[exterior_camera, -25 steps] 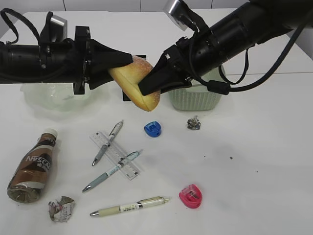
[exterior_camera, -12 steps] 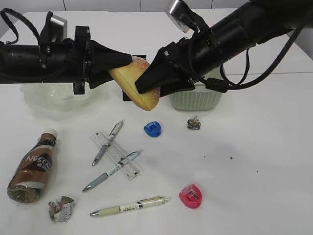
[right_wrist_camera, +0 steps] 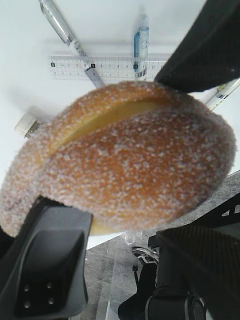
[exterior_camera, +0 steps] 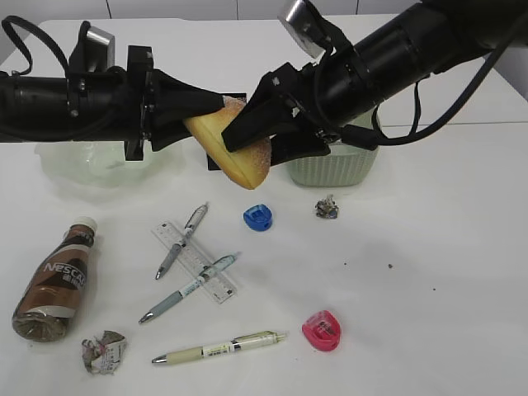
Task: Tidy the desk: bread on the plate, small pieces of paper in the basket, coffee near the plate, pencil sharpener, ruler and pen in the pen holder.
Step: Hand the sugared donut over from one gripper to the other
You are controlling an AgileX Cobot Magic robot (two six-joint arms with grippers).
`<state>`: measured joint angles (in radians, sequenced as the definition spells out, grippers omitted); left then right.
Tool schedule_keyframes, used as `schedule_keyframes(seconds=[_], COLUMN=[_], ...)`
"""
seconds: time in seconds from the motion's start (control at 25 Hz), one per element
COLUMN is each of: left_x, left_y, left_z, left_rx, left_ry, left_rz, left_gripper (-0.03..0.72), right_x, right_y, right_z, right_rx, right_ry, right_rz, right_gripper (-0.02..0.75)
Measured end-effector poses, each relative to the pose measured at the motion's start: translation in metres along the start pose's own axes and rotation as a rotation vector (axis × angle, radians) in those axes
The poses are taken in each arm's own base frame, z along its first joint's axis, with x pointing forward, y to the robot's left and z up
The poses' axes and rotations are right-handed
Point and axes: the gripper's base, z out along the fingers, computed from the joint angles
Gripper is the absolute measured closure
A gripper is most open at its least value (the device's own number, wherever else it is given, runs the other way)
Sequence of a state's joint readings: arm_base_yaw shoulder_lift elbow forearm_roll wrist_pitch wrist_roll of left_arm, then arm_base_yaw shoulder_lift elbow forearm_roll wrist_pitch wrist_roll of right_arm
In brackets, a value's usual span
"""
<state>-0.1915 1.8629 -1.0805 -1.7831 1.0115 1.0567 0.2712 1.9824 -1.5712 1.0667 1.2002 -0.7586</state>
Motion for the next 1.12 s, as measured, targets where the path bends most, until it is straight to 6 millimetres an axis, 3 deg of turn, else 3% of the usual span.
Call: schedule_keyframes(seconds=[0.48, 0.84, 1.12], left_x=[-0.003, -0.003, -0.003], left_y=[0.003, 0.006, 0.007], left_z=[-0.009, -0.013, -0.013], left_rx=[0.01, -0.014, -0.016], left_ry=[0.015, 0.034, 0.035], left_rz=[-0.005, -0.004, -0.005], left_gripper=[0.492, 0.492, 0.491], right_x=[0.0, -0.002, 0.005], right_y=[0.001, 0.013, 0.005], right_z=[-0.003, -0.035, -0.049], right_rx=[0.008, 0.07, 0.197], right_ry=[-0.002, -0.042, 0.034], right_rz=[0.011, -0.041, -0.095], right_gripper=[0.142, 0.143, 0.148])
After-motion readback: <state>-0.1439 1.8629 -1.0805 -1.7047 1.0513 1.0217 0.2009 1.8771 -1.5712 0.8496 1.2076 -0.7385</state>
